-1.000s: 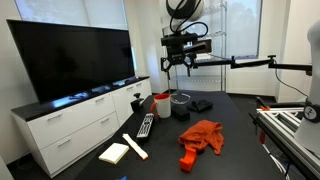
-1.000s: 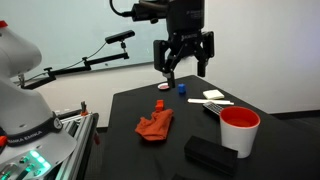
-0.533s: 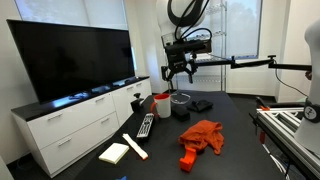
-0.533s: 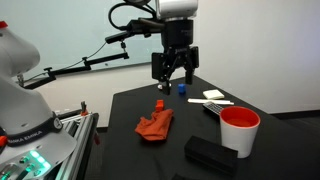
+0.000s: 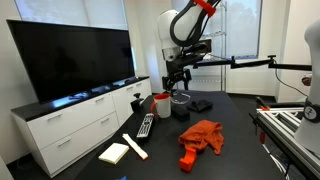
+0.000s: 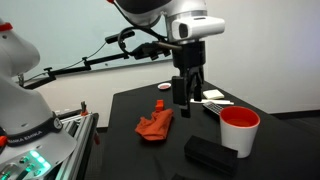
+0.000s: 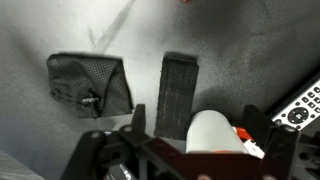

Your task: Put some of the objects into a pile

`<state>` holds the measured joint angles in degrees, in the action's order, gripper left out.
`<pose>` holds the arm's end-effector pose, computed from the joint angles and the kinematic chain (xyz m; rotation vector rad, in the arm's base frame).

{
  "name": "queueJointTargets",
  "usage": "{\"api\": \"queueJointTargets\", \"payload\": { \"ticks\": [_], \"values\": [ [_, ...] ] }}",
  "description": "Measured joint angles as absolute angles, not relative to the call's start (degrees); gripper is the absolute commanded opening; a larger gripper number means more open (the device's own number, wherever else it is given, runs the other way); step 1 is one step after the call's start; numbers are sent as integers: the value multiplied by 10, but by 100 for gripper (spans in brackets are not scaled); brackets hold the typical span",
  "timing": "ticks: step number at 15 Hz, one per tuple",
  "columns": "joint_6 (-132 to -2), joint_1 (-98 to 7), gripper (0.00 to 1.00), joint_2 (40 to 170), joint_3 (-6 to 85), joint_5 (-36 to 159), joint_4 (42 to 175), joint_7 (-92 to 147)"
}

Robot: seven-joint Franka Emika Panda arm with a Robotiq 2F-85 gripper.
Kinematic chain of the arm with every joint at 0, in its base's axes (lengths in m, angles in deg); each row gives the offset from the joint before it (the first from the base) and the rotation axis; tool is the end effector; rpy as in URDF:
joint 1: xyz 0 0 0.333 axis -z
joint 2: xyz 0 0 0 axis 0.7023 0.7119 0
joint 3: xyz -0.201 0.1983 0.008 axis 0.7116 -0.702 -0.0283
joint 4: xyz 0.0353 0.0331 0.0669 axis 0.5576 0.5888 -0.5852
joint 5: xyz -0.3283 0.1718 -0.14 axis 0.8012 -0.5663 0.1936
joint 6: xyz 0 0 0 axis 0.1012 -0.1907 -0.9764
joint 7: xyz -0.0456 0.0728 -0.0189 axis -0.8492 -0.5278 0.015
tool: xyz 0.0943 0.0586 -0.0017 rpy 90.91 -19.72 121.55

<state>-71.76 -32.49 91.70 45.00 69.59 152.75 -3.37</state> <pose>0.4621 -0.1817 0.2534 2.7446 -1.2414 0.0047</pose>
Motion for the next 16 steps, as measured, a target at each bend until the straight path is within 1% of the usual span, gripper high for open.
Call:
{"api": "queueJointTargets", "payload": {
  "ticks": [6,16],
  "values": [
    [-765,-325,100,977,463,653,1504,4],
    [-761,-334,100,992,463,627,1504,7]
  ]
}}
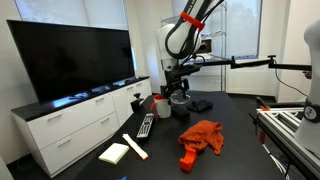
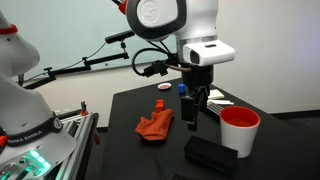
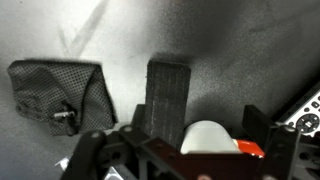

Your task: Put some of the objects into a pile

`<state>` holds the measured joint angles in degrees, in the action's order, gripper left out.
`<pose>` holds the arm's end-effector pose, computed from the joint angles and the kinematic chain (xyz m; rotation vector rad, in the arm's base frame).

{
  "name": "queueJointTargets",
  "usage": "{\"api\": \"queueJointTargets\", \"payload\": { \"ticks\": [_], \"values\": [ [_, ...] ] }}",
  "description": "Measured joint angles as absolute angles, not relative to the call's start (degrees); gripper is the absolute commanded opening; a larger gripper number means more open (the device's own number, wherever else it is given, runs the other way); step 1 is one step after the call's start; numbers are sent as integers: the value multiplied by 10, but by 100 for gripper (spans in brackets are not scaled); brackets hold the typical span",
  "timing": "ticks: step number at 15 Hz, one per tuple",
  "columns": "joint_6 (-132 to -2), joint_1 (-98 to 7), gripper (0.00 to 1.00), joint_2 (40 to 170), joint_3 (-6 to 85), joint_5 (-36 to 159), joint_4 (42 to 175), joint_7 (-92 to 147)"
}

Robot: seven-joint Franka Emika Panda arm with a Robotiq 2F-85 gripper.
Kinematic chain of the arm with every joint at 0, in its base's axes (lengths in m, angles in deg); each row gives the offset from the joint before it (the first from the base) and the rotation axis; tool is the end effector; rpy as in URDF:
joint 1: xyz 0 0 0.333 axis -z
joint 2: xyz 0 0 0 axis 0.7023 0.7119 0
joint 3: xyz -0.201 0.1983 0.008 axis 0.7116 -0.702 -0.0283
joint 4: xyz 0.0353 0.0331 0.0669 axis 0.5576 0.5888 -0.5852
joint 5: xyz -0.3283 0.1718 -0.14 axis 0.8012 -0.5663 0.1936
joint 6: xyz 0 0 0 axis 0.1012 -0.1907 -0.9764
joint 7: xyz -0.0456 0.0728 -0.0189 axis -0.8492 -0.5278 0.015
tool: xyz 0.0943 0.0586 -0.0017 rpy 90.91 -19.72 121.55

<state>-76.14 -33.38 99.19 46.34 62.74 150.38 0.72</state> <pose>0.4706 -0.1900 0.2114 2.7805 -1.2949 -0.0268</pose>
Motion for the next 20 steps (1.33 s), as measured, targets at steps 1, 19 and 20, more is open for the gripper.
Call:
{"api": "queueJointTargets", "payload": {
  "ticks": [1,19,20],
  "values": [
    [-761,-336,100,996,463,627,1504,7],
    [-819,-340,100,1072,492,615,1491,9],
    [-826,-340,100,1074,492,615,1491,10]
  ]
}}
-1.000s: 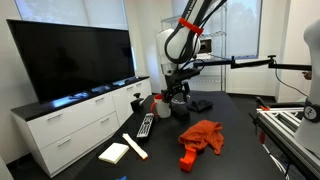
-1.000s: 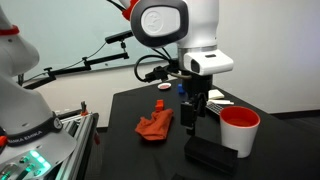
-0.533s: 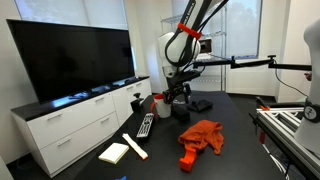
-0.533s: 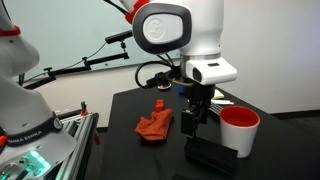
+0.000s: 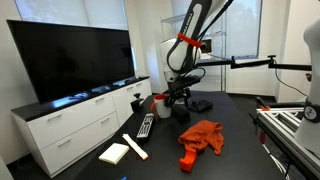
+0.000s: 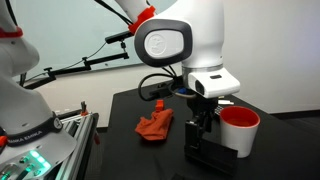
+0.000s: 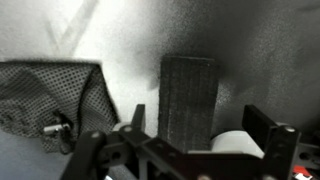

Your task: Put some of the objects into a pile

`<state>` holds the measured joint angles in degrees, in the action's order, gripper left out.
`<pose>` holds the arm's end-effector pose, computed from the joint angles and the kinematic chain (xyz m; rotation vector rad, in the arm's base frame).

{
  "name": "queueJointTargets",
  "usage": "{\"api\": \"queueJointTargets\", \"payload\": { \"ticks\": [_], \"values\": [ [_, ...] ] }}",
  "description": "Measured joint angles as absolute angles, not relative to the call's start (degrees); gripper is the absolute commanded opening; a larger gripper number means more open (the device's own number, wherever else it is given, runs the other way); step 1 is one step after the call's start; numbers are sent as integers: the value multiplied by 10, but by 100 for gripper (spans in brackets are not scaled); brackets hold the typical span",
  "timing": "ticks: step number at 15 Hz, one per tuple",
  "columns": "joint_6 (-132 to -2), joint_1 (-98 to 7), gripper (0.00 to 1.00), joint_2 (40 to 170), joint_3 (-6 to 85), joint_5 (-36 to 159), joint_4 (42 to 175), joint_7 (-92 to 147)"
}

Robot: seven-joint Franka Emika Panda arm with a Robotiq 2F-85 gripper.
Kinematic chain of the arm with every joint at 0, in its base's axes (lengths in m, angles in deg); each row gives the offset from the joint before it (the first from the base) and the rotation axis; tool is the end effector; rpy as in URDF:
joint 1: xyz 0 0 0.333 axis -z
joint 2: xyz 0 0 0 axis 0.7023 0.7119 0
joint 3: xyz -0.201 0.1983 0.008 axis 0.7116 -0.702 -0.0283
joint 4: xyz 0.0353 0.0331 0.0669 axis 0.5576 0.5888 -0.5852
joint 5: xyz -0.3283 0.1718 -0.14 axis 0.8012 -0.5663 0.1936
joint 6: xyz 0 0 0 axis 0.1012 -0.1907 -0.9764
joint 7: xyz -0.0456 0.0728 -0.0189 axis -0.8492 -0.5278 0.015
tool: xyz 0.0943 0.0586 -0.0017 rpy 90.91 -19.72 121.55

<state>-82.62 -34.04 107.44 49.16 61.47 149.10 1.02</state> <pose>0.4628 -0.2115 0.1588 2.7330 -1.3387 -0.0318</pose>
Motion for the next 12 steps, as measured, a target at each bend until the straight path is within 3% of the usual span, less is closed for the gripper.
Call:
{"api": "queueJointTargets", "payload": {
  "ticks": [12],
  "values": [
    [-871,-341,100,1111,490,579,1489,49]
  ]
}}
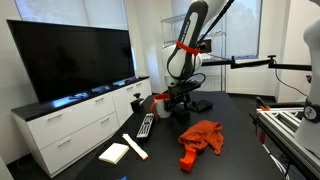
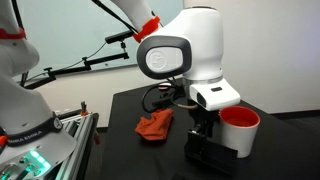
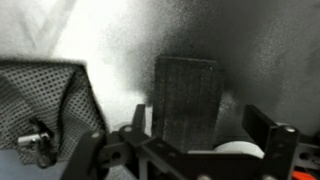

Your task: Put some of the objects into a pile

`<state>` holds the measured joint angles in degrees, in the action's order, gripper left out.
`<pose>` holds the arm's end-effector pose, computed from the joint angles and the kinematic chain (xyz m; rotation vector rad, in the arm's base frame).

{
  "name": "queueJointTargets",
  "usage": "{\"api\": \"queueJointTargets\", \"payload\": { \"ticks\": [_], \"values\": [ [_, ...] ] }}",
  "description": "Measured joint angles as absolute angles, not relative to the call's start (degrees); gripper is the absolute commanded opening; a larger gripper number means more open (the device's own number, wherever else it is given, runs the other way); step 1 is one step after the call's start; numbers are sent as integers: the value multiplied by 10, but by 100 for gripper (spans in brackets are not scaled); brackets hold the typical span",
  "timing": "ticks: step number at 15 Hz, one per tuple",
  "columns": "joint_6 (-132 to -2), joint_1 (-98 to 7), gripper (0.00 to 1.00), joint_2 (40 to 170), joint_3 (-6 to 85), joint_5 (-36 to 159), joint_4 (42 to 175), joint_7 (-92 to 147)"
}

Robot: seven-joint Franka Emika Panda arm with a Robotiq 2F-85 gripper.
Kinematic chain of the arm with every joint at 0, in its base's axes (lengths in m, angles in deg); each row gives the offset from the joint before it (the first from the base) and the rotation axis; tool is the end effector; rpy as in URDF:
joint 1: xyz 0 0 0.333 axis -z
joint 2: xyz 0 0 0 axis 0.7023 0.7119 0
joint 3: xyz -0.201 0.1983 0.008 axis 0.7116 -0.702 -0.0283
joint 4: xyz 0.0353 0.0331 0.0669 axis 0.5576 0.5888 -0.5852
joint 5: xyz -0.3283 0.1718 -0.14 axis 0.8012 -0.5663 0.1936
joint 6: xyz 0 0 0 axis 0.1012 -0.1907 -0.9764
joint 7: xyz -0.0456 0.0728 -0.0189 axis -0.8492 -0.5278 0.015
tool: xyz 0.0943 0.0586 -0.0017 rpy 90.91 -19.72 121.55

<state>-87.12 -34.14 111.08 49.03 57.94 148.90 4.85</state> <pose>0.4612 -0.2123 0.1354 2.7632 -1.3161 -0.0040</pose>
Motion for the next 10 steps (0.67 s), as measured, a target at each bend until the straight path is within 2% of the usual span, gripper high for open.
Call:
{"api": "queueJointTargets", "payload": {
  "ticks": [4,5,6,10],
  "values": [
    [-873,-341,100,1117,490,571,1485,54],
    [-874,-341,75,1117,490,571,1485,54],
    [-874,-341,72,1117,490,570,1484,54],
    [-875,-342,42,1118,490,570,1484,54]
  ]
}}
